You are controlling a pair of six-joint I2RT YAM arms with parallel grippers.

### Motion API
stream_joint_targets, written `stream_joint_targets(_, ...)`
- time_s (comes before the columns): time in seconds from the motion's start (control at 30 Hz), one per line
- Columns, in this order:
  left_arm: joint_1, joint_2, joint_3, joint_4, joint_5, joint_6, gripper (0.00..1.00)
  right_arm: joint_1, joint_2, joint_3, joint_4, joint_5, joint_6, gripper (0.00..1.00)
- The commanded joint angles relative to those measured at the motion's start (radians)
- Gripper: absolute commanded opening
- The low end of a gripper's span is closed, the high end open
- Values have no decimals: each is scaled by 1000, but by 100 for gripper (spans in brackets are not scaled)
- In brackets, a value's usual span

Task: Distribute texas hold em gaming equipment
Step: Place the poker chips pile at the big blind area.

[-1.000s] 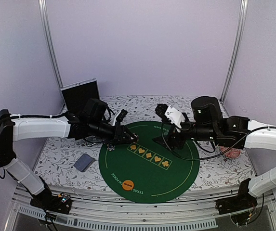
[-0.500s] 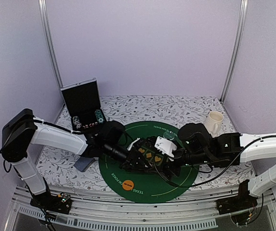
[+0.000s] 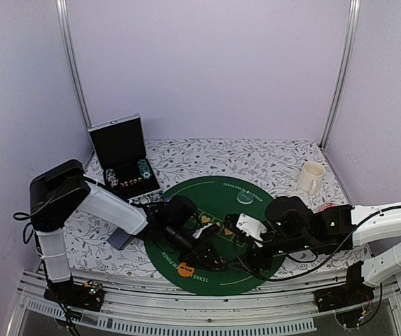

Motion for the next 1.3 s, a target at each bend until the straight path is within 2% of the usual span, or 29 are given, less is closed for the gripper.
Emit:
stream_joint_targets(0.0, 14, 13, 14, 47, 25, -1, 3, 2, 69, 29, -37, 9, -6, 81)
stream_joint_targets(0.43, 44, 55, -39, 113, 34, -43, 21, 1, 365, 164, 20, 12, -136, 84)
stream_joint_targets(0.57, 45, 60, -46, 128, 37, -43, 28, 2, 438, 188, 33, -1, -128, 80)
stream_joint_targets(0.7, 56, 50, -68, 153, 23, -60, 30, 2, 478, 201, 43, 3, -110, 78)
stream_joint_targets(0.97, 68, 39, -77, 150, -35, -58, 45, 3, 497, 198, 39, 34, -83, 78)
stream_joint_targets(1.03, 75, -5, -85, 153, -51, -62, 49, 2, 499, 196, 37, 39, -77, 78)
stream_joint_targets(1.27, 86, -13, -109, 170, -63, -79, 53, 2, 521, 200, 47, 40, -79, 78)
